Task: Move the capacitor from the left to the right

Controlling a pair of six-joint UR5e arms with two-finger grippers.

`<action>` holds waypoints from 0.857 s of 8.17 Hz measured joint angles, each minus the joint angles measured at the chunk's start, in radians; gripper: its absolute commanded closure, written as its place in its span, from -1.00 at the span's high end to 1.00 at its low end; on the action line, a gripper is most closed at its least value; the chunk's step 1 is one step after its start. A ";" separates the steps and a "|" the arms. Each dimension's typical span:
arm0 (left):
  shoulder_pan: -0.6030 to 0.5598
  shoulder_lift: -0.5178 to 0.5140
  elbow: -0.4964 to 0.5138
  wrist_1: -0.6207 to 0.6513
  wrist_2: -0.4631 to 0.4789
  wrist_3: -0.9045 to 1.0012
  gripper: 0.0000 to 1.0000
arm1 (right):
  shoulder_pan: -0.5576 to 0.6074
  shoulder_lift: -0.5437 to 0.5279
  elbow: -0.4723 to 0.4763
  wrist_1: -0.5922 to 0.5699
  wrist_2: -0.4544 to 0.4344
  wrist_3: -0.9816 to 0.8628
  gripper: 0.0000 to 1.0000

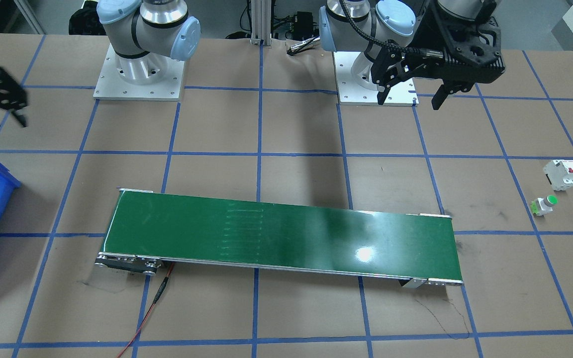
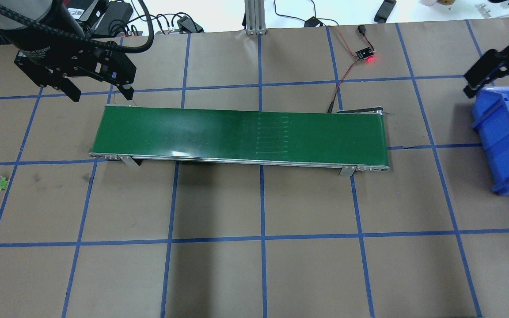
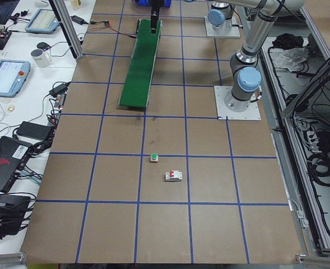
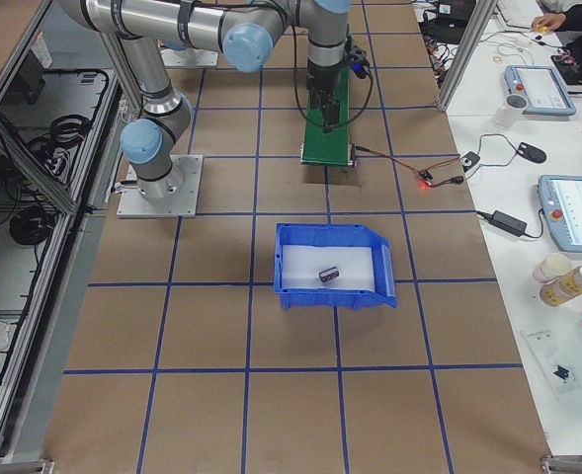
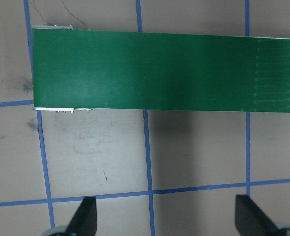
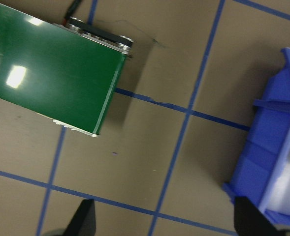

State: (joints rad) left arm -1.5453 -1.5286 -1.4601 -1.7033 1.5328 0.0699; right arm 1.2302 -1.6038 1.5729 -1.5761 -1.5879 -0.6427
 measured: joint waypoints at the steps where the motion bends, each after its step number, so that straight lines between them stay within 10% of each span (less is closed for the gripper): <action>1: 0.000 0.001 -0.001 -0.001 0.011 0.002 1.00 | 0.095 -0.026 -0.002 0.031 0.001 0.136 1.00; 7: -0.014 0.013 -0.006 0.033 0.159 -0.009 1.00 | 0.475 -0.055 0.000 0.071 0.001 0.601 1.00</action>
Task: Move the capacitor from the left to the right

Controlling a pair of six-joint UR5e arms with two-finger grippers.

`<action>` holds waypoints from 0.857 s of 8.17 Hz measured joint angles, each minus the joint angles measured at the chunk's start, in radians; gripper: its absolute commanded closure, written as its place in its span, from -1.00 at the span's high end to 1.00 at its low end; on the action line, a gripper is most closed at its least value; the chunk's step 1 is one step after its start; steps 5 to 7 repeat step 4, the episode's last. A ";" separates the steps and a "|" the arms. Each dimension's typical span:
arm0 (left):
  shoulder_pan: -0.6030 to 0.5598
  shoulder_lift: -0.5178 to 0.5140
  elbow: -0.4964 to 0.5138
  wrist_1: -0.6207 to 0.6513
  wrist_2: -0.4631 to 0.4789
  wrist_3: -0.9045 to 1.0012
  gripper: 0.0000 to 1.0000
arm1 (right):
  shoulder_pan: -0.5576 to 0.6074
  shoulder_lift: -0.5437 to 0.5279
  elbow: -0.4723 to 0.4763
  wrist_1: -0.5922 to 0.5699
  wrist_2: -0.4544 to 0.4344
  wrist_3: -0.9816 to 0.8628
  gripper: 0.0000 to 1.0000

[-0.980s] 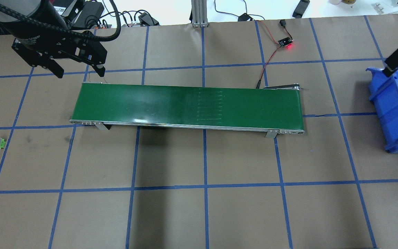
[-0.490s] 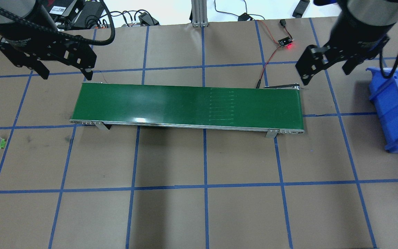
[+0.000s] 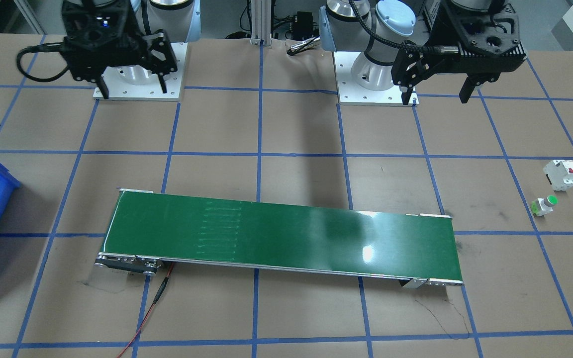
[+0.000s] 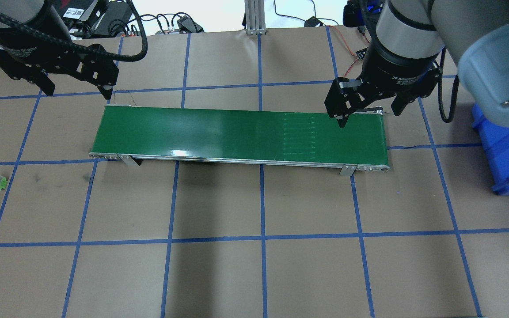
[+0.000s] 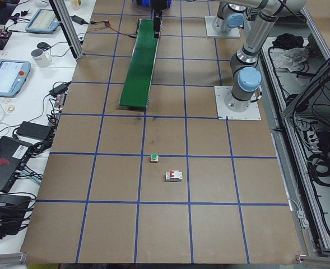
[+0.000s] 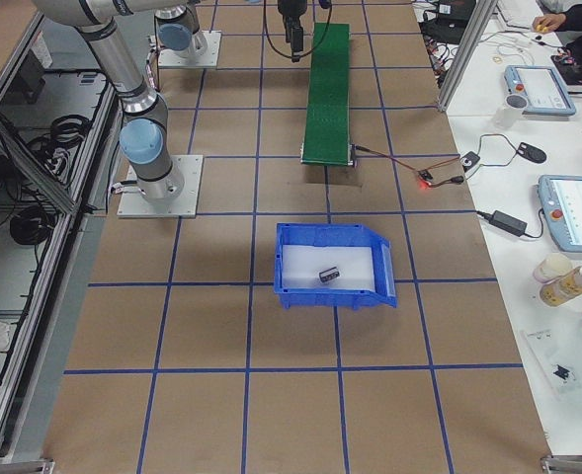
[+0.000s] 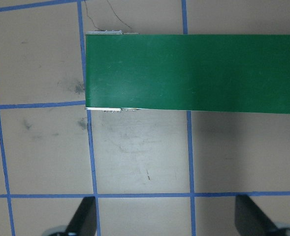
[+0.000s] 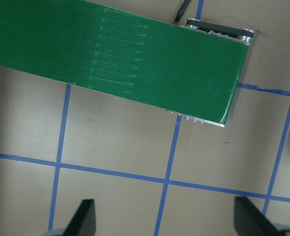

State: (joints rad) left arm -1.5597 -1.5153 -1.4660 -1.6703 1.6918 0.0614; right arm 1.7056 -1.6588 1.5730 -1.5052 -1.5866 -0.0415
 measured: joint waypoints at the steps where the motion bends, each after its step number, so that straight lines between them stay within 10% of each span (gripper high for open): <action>1: -0.004 -0.001 -0.001 0.001 0.000 0.001 1.00 | 0.004 -0.001 0.001 0.000 0.004 0.005 1.00; 7: -0.007 0.001 0.003 0.002 0.001 0.004 1.00 | 0.006 -0.010 0.003 -0.001 0.001 0.009 1.00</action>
